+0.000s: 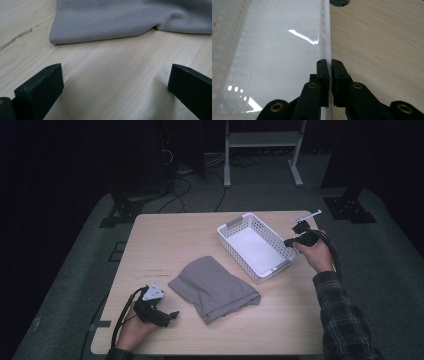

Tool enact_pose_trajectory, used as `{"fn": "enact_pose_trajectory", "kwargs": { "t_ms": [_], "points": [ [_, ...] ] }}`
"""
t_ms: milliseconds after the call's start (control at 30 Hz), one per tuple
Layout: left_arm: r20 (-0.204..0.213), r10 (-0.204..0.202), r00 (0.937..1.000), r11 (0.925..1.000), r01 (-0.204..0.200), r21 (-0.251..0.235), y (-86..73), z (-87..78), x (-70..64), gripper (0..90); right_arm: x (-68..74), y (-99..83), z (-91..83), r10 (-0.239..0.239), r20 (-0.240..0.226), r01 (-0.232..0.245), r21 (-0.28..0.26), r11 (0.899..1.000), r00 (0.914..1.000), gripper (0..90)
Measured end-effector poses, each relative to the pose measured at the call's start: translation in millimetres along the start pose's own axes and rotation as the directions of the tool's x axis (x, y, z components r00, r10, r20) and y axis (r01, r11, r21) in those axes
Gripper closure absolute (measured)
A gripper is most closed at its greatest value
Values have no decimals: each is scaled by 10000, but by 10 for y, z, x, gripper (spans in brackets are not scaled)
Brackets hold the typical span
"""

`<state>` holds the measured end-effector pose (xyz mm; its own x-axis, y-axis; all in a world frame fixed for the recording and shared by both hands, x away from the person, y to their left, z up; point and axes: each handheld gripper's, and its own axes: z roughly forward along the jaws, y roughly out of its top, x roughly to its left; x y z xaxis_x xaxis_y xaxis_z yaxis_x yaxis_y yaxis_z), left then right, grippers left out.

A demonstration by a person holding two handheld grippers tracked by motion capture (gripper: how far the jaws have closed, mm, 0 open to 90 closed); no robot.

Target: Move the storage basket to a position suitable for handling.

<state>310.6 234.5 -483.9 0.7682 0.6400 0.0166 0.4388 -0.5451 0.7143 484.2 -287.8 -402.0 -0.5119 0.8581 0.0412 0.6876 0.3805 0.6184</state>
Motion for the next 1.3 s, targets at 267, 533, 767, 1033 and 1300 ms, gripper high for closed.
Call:
{"fn": "enact_pose_trajectory", "kwargs": {
  "t_ms": [267,533,767,1033,1300],
  "points": [
    [0,0,10000,10000,0,2,0,0,0,0,8,-112,-96,144,83,-145,95,9999,9999,843],
    [1,-2,10000,10000,2,1,0,0,0,0,-19,-253,-217,187,143,-190,184,9997,9997,843],
    [1,0,10000,10000,0,0,0,0,0,0,-50,-386,-319,270,154,-272,182,9995,9995,843],
    [1,-5,10000,10000,5,-5,0,0,-1,0,-52,-537,-427,402,148,-403,120,9991,9991,842],
    [0,-3,10000,10000,3,-3,0,0,0,0,2,-591,-547,389,777,-357,-431,9984,9962,715]
  ]
}}
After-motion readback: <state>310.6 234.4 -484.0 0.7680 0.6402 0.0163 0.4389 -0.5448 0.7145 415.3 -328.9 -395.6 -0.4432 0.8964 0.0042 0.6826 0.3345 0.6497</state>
